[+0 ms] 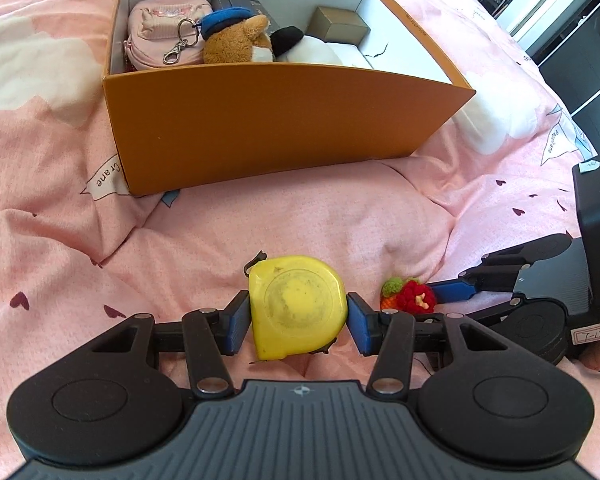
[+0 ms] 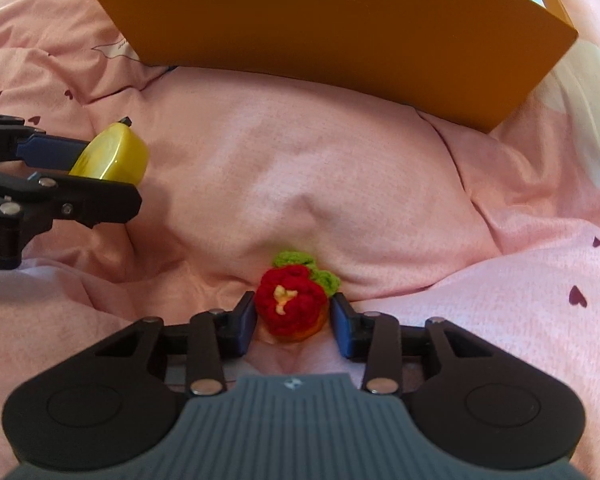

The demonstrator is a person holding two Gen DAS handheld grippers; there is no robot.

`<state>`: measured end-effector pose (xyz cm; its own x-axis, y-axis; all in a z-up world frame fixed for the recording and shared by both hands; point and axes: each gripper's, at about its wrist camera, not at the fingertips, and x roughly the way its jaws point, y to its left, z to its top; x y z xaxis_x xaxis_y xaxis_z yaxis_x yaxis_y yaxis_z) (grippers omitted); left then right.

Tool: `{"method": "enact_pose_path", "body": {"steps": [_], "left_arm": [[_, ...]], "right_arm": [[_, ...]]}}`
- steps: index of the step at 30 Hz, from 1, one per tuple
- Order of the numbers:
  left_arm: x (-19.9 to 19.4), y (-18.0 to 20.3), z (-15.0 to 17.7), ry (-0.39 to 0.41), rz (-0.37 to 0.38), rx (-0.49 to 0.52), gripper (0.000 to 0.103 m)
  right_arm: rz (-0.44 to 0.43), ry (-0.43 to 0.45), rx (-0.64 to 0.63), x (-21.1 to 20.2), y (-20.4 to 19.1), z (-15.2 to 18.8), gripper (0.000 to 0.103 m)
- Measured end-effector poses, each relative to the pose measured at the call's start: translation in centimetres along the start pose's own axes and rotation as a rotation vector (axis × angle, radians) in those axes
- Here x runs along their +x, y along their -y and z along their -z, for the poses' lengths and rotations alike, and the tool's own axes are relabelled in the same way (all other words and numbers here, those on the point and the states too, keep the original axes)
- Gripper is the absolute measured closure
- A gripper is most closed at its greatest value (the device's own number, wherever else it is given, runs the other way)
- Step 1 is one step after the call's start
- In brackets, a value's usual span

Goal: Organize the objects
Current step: 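Lift and carry the tape measure and crocheted fruit over the orange box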

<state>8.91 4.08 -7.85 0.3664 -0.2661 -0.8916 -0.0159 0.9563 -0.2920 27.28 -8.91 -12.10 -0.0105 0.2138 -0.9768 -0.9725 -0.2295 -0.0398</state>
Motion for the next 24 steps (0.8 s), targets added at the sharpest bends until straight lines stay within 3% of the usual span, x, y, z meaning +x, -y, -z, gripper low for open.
{"method": "enact_pose_path", "body": {"steps": [6, 14, 24], "left_arm": [[-0.4, 0.0, -0.1, 0.013, 0.012, -0.004, 0.045], [-1.8, 0.5, -0.8, 0.038, 0.08, -0.004, 0.045], [-6.1, 2.6, -3.5, 0.159, 0.111, 0.083, 0.045]], "right_arm": [[-0.019, 0.042, 0.022, -1.3, 0.4, 0.2, 0.063], [-0.026, 0.171, 0.012, -5.8, 0.5, -0.1, 0.063], [-0.044, 0.326, -0.031, -12.2, 1.3, -2.2, 0.063]]}}
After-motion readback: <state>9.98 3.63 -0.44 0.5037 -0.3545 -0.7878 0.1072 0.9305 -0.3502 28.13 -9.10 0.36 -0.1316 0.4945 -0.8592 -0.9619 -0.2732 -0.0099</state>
